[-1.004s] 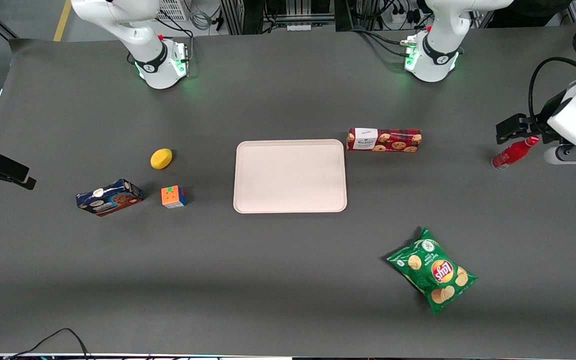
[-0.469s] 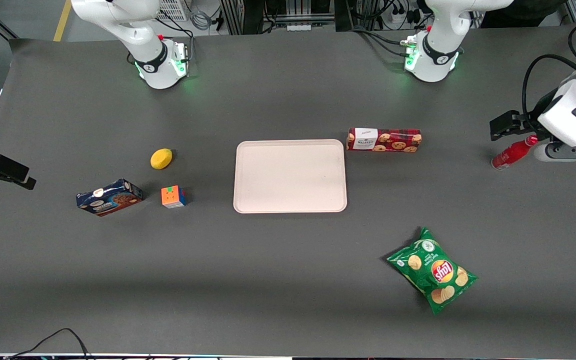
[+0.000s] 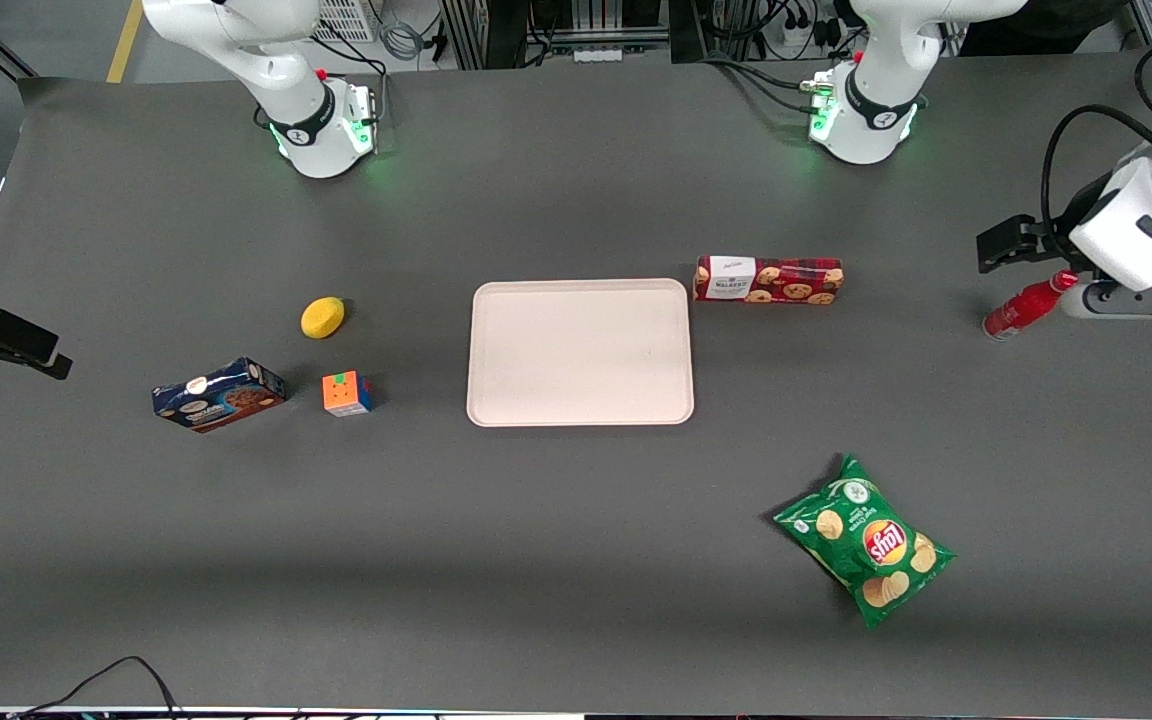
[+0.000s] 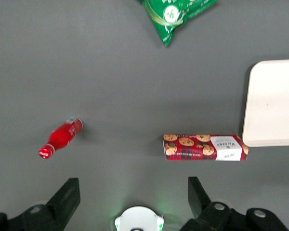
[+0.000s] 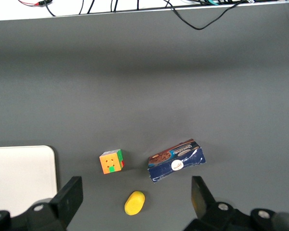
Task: Place red cookie box on tray
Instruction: 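Lift the left gripper and move it over the red plaid cookie box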
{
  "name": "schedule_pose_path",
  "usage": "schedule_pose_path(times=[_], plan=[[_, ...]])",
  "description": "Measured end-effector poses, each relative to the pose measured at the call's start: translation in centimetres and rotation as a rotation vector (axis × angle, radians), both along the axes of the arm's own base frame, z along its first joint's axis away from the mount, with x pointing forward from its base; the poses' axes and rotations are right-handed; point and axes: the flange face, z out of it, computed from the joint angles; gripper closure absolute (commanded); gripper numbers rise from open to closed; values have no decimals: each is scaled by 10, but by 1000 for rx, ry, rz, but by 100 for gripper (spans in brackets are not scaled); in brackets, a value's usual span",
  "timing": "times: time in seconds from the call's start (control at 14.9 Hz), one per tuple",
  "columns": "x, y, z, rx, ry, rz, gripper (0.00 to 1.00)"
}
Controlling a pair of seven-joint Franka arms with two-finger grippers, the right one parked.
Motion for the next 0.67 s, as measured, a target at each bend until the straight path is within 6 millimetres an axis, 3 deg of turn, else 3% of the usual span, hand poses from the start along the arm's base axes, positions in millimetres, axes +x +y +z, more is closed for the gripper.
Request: schedule_pose_path(times=[0.27,0.67], plan=[[-9,-17,-10,6,64,-34,0],[-35,-40,-55,-45,139,-52,0]])
